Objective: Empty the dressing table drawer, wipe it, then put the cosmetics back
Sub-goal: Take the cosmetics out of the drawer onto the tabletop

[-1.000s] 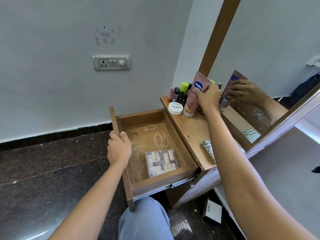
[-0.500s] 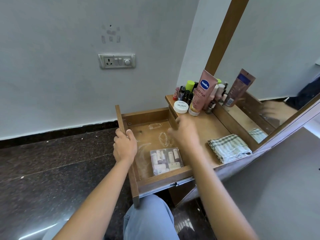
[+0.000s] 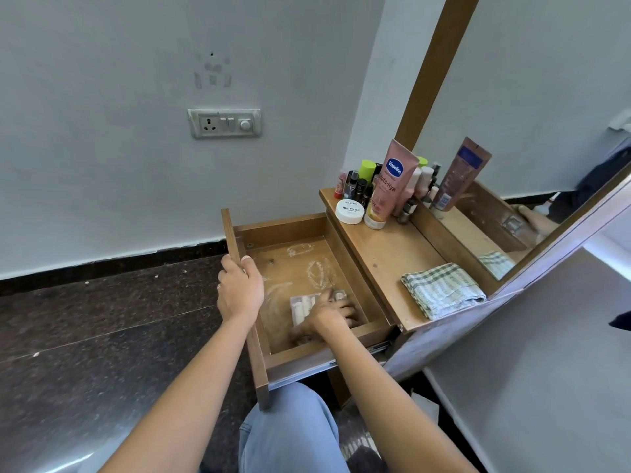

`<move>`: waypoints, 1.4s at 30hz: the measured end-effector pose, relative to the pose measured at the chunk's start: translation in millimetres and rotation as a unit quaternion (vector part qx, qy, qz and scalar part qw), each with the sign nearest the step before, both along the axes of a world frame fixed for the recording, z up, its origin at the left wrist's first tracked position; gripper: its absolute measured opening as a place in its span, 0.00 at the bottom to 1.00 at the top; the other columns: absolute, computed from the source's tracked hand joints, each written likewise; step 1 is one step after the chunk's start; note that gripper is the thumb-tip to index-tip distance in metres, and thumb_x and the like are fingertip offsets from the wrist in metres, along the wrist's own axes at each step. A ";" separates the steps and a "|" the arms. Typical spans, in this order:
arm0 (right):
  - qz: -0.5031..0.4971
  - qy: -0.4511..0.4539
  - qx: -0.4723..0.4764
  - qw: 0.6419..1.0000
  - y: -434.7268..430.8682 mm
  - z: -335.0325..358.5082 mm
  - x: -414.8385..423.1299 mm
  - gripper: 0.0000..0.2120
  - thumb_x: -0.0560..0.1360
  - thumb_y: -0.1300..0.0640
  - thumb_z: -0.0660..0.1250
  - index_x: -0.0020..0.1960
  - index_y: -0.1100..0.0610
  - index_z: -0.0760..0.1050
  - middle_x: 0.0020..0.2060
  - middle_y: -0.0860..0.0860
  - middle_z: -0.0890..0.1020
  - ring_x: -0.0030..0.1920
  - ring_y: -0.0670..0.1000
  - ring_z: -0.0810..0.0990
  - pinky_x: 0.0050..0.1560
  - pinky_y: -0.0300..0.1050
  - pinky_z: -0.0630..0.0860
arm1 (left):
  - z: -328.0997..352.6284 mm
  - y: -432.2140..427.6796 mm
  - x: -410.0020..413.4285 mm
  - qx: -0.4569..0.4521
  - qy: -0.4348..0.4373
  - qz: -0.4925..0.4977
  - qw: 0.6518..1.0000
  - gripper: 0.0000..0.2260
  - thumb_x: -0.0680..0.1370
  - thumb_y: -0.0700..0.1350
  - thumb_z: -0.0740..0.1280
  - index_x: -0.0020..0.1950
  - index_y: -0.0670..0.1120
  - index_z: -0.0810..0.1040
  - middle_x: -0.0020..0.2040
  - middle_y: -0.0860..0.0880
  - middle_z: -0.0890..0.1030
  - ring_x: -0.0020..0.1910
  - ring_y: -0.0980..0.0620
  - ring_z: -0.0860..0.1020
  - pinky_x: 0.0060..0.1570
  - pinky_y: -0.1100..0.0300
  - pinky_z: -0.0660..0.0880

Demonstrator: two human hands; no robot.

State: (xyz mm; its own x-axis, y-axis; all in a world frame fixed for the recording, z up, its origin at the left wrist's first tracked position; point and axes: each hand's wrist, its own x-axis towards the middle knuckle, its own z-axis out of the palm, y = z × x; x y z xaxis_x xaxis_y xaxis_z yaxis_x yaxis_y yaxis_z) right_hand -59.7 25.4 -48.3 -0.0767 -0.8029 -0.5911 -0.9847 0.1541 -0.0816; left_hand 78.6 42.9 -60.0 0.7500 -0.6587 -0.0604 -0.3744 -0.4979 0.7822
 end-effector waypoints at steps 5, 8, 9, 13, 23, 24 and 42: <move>0.020 -0.010 -0.048 0.999 -0.5 6.5 -1.8 0.63 0.62 0.37 0.75 0.77 0.54 0.35 0.73 0.68 0.48 0.72 0.70 0.52 0.69 0.66 0.57 | 0.7 -0.5 0.3 0.003 -0.003 -0.002 1.000 0.24 0.82 0.55 0.47 0.72 0.42 0.60 0.62 0.37 0.74 0.55 0.36 0.76 0.51 0.42 0.75; 0.034 -0.024 -0.097 0.994 -6.2 36.5 -4.4 0.64 0.60 0.32 0.73 0.77 0.53 0.35 0.71 0.68 0.51 0.70 0.69 0.57 0.68 0.63 0.62 | 0.3 0.1 1.0 0.002 -0.001 -0.004 1.000 0.24 0.82 0.55 0.47 0.72 0.42 0.61 0.63 0.36 0.73 0.56 0.35 0.75 0.52 0.41 0.74; 0.043 -0.024 -0.118 0.992 -8.9 51.1 -6.8 0.64 0.59 0.31 0.73 0.77 0.54 0.34 0.70 0.69 0.53 0.69 0.69 0.59 0.67 0.62 0.64 | -0.2 0.2 1.1 -0.001 0.001 -0.005 1.000 0.23 0.82 0.55 0.48 0.72 0.41 0.61 0.63 0.36 0.73 0.56 0.34 0.75 0.53 0.41 0.74; 0.067 -0.019 -0.198 0.978 -32.2 106.0 -29.7 0.64 0.57 0.31 0.73 0.76 0.60 0.41 0.65 0.66 0.62 0.64 0.66 0.65 0.64 0.57 0.68 | -0.1 0.4 1.4 -0.008 0.001 -0.004 1.000 0.23 0.82 0.54 0.48 0.71 0.41 0.62 0.62 0.36 0.74 0.56 0.34 0.75 0.53 0.41 0.73; 0.020 0.004 -0.111 0.994 -88.2 117.3 -91.0 0.58 0.59 0.39 0.78 0.75 0.60 0.49 0.72 0.63 0.59 0.71 0.63 0.61 0.67 0.59 0.66 | 0.7 0.1 0.6 -0.005 0.006 -0.006 1.000 0.23 0.82 0.54 0.48 0.73 0.42 0.60 0.63 0.36 0.73 0.57 0.35 0.75 0.53 0.42 0.74; 0.013 0.003 -0.111 0.994 -89.7 115.8 -93.3 0.58 0.59 0.39 0.78 0.75 0.60 0.49 0.71 0.63 0.60 0.71 0.63 0.61 0.67 0.59 0.67 | 0.2 -0.2 0.8 -0.004 0.005 -0.006 1.000 0.23 0.82 0.54 0.48 0.73 0.42 0.60 0.63 0.36 0.73 0.57 0.35 0.75 0.53 0.42 0.74; -0.109 -0.002 -0.160 0.981 -105.1 101.1 -112.9 0.50 0.62 0.50 0.77 0.75 0.61 0.54 0.69 0.62 0.62 0.69 0.63 0.64 0.67 0.59 0.68 | 0.6 1.2 0.8 0.000 0.004 -0.004 1.000 0.24 0.82 0.55 0.48 0.73 0.42 0.60 0.63 0.37 0.73 0.56 0.35 0.75 0.53 0.41 0.74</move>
State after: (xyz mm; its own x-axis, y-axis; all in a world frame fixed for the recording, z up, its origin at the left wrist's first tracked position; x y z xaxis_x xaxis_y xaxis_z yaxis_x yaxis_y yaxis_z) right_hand -172.6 -79.7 52.9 -0.2656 -0.9125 -0.3112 -0.9310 0.3266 -0.1631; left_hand 79.4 44.1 -59.4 0.7445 -0.6642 -0.0673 -0.3713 -0.4958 0.7850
